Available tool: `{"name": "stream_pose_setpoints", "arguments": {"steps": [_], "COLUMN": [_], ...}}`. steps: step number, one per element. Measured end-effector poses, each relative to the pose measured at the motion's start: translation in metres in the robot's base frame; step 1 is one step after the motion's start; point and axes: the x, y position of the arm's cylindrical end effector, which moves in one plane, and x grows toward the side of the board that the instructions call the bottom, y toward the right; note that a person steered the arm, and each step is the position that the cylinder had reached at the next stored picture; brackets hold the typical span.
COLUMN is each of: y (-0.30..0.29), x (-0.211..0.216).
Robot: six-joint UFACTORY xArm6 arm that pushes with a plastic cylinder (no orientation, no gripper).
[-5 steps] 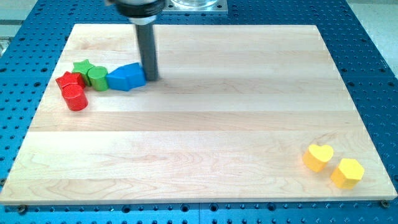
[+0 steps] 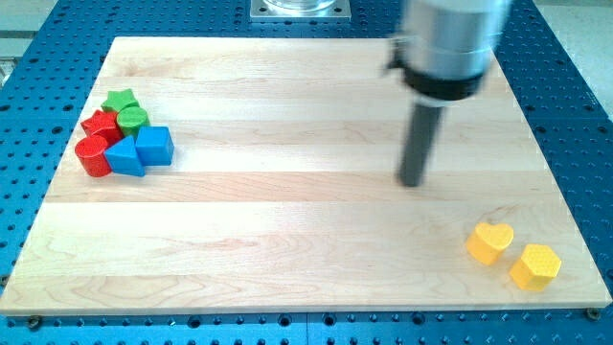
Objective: Push the yellow blocks diagonally to each other
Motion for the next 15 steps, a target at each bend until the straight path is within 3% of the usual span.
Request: {"name": "stream_pose_setpoints", "arguments": {"steps": [1, 2, 3, 5, 7, 9, 11, 12, 13, 14, 15], "y": [0.118, 0.155, 0.124, 0.026, -0.051, -0.06, -0.113, -0.223, -0.225, -0.157, -0.145], "x": [0.054, 0.136, 0.15, 0.124, 0.059, -0.005, -0.074, -0.07, -0.035, 0.003, 0.035]}}
